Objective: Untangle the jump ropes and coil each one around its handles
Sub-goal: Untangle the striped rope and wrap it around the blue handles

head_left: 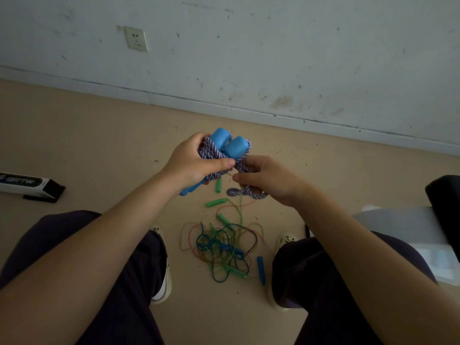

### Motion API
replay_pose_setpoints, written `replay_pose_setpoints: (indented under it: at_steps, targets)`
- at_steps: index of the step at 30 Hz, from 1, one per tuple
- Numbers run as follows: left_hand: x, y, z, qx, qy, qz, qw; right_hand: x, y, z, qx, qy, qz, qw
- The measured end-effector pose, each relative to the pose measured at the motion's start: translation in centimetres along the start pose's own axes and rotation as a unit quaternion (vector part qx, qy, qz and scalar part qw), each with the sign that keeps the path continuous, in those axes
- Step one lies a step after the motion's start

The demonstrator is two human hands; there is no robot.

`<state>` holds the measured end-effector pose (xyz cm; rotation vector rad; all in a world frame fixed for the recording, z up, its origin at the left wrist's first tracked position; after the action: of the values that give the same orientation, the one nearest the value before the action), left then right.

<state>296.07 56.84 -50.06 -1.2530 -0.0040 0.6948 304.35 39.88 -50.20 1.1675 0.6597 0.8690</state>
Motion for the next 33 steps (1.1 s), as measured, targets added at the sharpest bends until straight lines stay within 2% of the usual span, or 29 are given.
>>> replay_pose_setpoints:
  at_steps: [4,7,11,17,20,23,27,31,33]
  targets:
    - [1.2,0.3,1.7,-0.102,-0.136,0.016,0.985,0.0,0.0,0.6,0.014,0.002,-0.029,0.999]
    - [1.9,0.6,3.1,-0.149,-0.188,0.008,0.971,-0.2,0.4,1.5,0.017,-0.029,-0.041,0.999]
    - [1.6,0.6,2.7,-0.137,-0.138,0.005,0.981,-0.3,0.3,2.3,-0.022,-0.052,-0.025,0.998]
    - [0.3,0.0,0.9,-0.062,0.052,-0.025,0.996,0.2,-0.2,1.8,-0.026,-0.097,-0.021,0.995]
    - [-0.3,-0.4,0.2,-0.054,0.091,-0.031,0.994,0.4,-0.2,0.9,-0.035,-0.033,0.039,0.998]
    - [0.0,-0.4,0.1,-0.080,0.093,-0.032,0.992,0.3,-0.2,0.0,-0.021,0.008,0.036,0.999]
    - [0.1,-0.2,0.1,-0.082,0.033,-0.033,0.996,0.5,0.2,-0.7,0.008,-0.018,-0.028,0.999]
    - [0.2,-0.3,0.2,-0.086,-0.039,-0.029,0.995,0.9,1.4,-0.9,-0.148,-0.006,-0.012,0.989]
    - [0.4,-0.2,0.2,-0.070,-0.059,-0.029,0.995,0.8,1.6,-1.0,-0.168,-0.002,-0.002,0.986]
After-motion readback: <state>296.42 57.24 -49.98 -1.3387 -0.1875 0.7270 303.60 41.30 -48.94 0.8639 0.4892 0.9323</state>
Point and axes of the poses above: each hand's wrist, its own x-axis towards the middle knuckle, its own z-axis out of the back of the hand, y = z × x, the point moved 2 cm from there along x, towards the middle knuckle, and after that the axes turned 15 degrees about z, right-handed, at the moved point
